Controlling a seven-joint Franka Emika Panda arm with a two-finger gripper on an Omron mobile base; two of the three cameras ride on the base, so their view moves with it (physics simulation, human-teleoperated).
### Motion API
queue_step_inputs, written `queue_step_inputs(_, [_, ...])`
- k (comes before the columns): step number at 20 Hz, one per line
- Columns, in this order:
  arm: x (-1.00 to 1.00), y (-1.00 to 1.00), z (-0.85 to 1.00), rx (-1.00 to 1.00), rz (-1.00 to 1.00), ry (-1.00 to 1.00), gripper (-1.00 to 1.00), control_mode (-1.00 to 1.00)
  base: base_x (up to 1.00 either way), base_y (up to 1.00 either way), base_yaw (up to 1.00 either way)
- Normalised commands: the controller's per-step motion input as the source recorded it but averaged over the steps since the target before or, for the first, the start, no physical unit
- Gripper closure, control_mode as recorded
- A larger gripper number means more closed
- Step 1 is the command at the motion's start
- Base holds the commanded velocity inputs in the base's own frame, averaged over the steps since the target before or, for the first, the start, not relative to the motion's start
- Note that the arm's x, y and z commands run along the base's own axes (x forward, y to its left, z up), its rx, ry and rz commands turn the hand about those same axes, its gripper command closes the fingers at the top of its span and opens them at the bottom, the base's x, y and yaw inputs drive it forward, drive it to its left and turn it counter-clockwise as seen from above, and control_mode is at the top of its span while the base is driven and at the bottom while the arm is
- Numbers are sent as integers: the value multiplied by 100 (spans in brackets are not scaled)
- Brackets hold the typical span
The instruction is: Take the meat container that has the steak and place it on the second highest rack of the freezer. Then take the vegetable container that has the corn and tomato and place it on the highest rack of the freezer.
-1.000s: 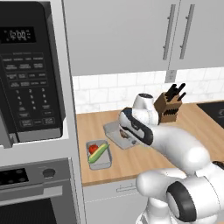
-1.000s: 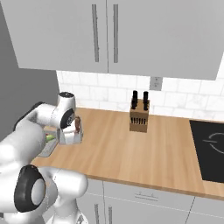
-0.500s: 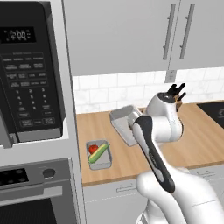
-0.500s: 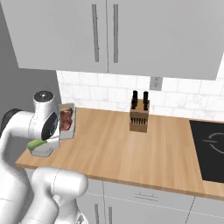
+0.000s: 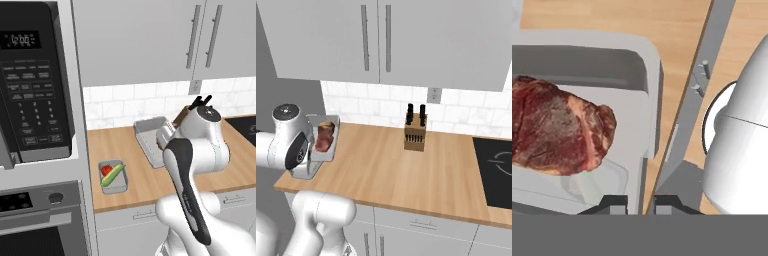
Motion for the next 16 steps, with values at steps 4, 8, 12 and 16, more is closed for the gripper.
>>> queue_step_inputs(4, [0, 0, 0, 0, 0, 0, 100, -100, 0, 0, 0])
queue_step_inputs(8, [0, 0, 0, 0, 0, 0, 100, -100, 0, 0, 0])
queue_step_inputs(12, [-36, 0, -1, 1, 1, 0, 100, 100, -50, 0, 2])
queue_step_inputs(16, [0, 0, 0, 0, 0, 0, 100, 100, -100, 0, 3])
